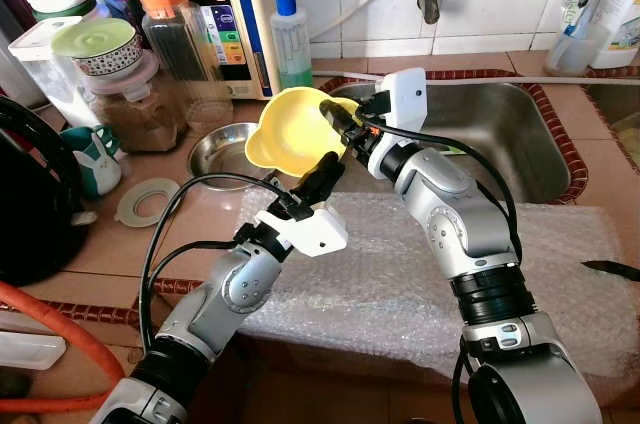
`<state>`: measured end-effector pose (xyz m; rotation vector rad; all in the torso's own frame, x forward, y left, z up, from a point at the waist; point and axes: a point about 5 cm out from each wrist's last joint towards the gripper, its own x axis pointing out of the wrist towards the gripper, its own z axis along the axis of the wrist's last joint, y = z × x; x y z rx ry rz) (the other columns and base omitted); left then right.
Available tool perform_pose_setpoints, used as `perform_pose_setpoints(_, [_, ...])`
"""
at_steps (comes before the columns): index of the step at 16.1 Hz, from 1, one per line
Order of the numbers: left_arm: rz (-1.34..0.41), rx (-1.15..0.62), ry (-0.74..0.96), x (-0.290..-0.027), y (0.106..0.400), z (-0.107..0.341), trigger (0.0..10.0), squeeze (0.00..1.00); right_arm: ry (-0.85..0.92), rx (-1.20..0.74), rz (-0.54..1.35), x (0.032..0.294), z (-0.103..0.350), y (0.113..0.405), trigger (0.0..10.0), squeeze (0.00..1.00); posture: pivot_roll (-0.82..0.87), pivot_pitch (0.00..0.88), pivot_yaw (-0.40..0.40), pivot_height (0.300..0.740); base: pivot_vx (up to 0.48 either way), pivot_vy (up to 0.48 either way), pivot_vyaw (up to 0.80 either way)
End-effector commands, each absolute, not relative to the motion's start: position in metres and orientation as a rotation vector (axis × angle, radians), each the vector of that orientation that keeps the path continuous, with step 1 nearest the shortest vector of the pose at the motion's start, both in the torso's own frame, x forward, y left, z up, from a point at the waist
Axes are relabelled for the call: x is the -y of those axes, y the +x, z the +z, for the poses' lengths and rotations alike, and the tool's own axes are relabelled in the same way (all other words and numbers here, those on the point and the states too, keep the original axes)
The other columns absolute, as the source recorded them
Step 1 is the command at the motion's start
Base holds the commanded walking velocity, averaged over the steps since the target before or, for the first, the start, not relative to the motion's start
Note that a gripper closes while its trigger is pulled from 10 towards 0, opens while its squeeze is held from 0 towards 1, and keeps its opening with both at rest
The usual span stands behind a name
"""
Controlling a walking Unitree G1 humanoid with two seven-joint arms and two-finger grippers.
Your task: Kitchen organization
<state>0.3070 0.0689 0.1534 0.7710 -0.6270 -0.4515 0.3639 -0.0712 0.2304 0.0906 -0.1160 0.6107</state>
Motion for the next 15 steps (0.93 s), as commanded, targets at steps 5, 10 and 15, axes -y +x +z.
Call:
perform_pose_setpoints(5, [-0.445,0.710,0.650,-0.068,0.302,0.171,10.0,1.00,0.110,0.141,0.310,0.120,0.229,0.376,0.0,0.00,-0.33,0.090,0.134,0.740,0.000,0.000,0.00])
perform_pose_setpoints(10, [-0.470,0.555,0.325,-0.068,0.305,0.177,10.0,1.00,-0.048,0.149,0.061,0.166,0.214,0.378,0.0,0.00,-0.32,0.091,0.138,0.740,0.000,0.000,0.00])
perform_pose_setpoints(15, [-0.663,0.354,0.184,-0.061,0.296,0.155,10.0,1.00,-0.097,0.065,-0.071,0.213,0.185,0.372,0.0,0.00,-0.31,0.092,0.150,0.740,0.000,0.000,0.00])
